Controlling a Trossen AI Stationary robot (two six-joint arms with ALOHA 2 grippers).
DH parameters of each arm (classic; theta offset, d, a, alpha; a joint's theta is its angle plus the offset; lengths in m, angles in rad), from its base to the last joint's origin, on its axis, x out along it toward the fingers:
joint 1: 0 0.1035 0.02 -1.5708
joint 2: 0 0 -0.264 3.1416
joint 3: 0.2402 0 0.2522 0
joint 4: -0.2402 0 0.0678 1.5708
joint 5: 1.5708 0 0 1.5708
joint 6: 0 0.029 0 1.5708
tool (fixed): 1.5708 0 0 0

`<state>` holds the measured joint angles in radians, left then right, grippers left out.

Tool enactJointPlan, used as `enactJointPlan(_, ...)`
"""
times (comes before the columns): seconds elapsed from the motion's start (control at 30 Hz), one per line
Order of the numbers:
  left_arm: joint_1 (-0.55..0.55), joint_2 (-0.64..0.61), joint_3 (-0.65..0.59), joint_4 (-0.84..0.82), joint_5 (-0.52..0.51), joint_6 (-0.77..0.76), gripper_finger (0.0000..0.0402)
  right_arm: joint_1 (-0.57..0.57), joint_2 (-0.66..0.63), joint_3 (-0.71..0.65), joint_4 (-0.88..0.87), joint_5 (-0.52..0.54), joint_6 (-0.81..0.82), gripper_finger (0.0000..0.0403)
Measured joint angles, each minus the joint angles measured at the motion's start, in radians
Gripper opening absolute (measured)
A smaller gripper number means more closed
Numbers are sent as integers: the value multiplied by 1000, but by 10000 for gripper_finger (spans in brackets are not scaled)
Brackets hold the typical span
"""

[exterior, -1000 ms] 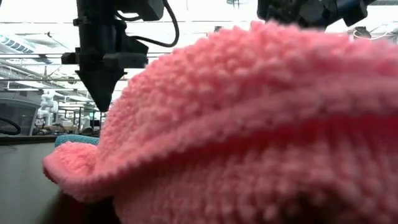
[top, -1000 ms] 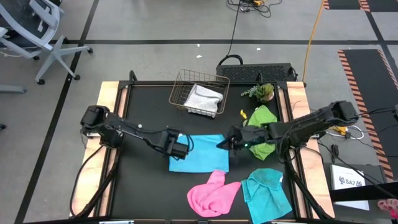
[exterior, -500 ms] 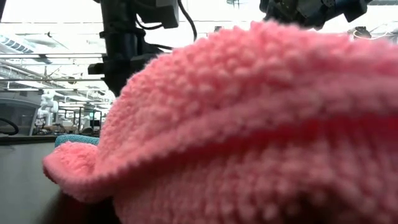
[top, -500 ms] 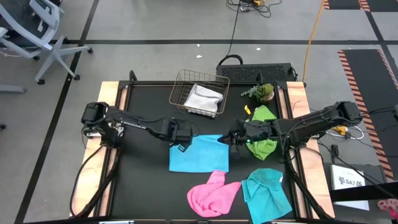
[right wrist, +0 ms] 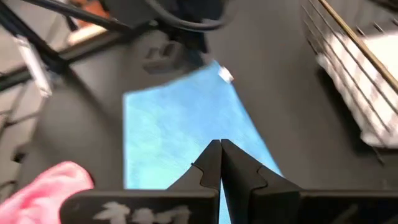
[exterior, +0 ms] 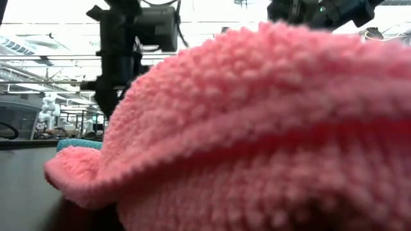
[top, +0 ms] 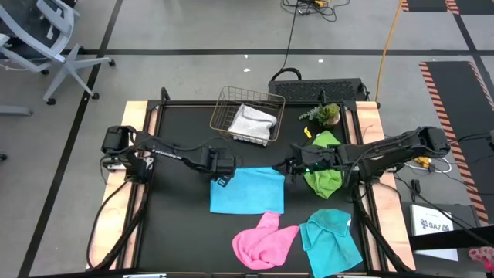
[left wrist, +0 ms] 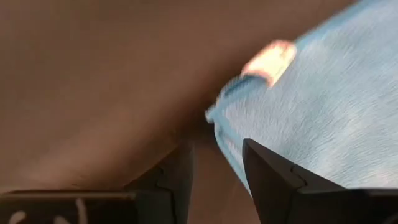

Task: Fold microfiber towels
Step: Fold the top blue microfiber cloth

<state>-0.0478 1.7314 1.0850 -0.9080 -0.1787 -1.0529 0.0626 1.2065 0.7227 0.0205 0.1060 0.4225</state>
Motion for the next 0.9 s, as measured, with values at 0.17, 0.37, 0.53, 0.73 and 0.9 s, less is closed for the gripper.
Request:
enactJointPlan(0.17,15,-3,-68,90,74,-32,141,-31,0,0,-34,-3,-2,0)
enactJointPlan(0.37,53,-27,-69,136,74,-26,141,-56,0,0,-40,-13,-14,0)
enactJointPlan(0.53,93,-25,-69,173,75,14,145,-64,0,0,-42,-30,-13,0)
enactJointPlan(0.73,129,-25,-69,173,97,44,154,-63,0,0,-49,-30,-13,0)
enactJointPlan(0.9,139,-25,-69,166,152,64,155,-63,0,0,-49,-29,-13,0)
